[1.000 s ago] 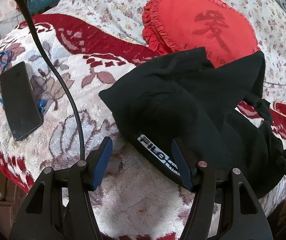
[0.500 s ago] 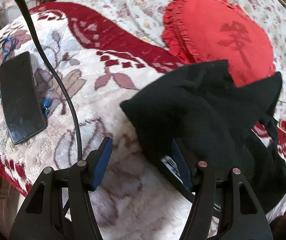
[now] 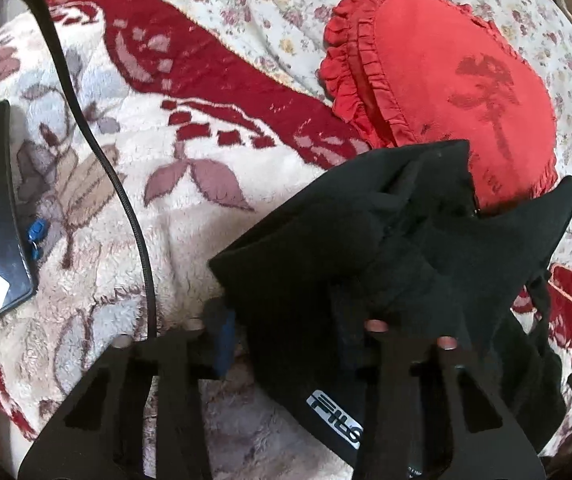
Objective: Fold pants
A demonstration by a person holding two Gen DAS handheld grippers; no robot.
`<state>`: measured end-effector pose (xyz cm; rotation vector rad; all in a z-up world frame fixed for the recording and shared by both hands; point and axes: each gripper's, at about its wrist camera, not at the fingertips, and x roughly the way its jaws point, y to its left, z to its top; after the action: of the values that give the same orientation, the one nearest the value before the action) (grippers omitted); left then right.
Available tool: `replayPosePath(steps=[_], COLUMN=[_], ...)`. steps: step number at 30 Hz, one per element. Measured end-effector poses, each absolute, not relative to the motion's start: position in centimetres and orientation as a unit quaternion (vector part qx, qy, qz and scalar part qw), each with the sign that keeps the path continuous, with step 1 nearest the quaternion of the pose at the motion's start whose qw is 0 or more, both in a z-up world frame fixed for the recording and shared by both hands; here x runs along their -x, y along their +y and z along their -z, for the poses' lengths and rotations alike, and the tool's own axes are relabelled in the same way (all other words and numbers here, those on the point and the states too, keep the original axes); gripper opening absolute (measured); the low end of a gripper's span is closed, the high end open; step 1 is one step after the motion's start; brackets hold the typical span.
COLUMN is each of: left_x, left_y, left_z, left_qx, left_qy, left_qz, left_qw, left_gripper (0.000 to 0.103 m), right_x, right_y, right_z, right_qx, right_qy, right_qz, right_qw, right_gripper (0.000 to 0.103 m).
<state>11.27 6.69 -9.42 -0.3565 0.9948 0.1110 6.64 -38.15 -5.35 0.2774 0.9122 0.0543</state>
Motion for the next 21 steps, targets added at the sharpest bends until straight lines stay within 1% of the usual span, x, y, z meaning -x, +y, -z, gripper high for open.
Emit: replayPosePath(steps=[1, 2, 4, 9, 13, 18, 19, 20, 21], left_x=[-11.0, -10.5, -9.3, -5.6, -2.5, -1.0, -1.1, -1.1, -1.2], left_y=[6.7, 6.8, 7.0, 7.4, 9.5, 9.4, 9.1, 8.9, 8.7], left_z=[9.2, 8.9, 7.9, 6.3, 6.8, 7.6, 7.6, 7.5, 7.4], left_qx=[0.171, 0.179, 0.186, 0.165, 0.195, 0.177, 0.171, 0.168, 0.166], left_qy=[0.470, 0.465, 0.453, 0.431, 0.434, 0.448, 0.447, 0.446, 0.447], left_qz=[-0.052, -0.043, -0.039, -0.047, -0.062, -0.077, -0.082, -0.085, -0.086], left_qw=[0.864, 0.866, 0.871, 0.886, 0.877, 0.873, 0.874, 0.875, 0.875], left_gripper=[0.022, 0.011, 0.011, 0.010, 0.010, 0.010, 0.010, 0.010, 0.010], right_x=[-6.6, -6.7, -6.7, -6.3, -6.4, -7.5, -7.9, -8.2, -8.3], right_y=[-38.1, -38.1, -38.2, -38.8, -40.3, -41.2, -41.0, -40.6, -40.1], right_z=[5.4, 5.4, 5.4, 5.3, 6.0, 8.0, 8.8, 9.3, 9.4], right_qx=[-0.133, -0.131, -0.124, -0.120, -0.134, -0.193, -0.205, -0.202, -0.174], right_qy=[0.439, 0.439, 0.441, 0.443, 0.458, 0.478, 0.485, 0.491, 0.490], right_qz=[-0.026, -0.026, -0.020, 0.002, 0.022, -0.009, -0.024, -0.031, -0.014], right_qw=[0.888, 0.889, 0.889, 0.889, 0.878, 0.857, 0.850, 0.847, 0.854], right_gripper=[0.093, 0.093, 0.093, 0.093, 0.093, 0.093, 0.084, 0.073, 0.063])
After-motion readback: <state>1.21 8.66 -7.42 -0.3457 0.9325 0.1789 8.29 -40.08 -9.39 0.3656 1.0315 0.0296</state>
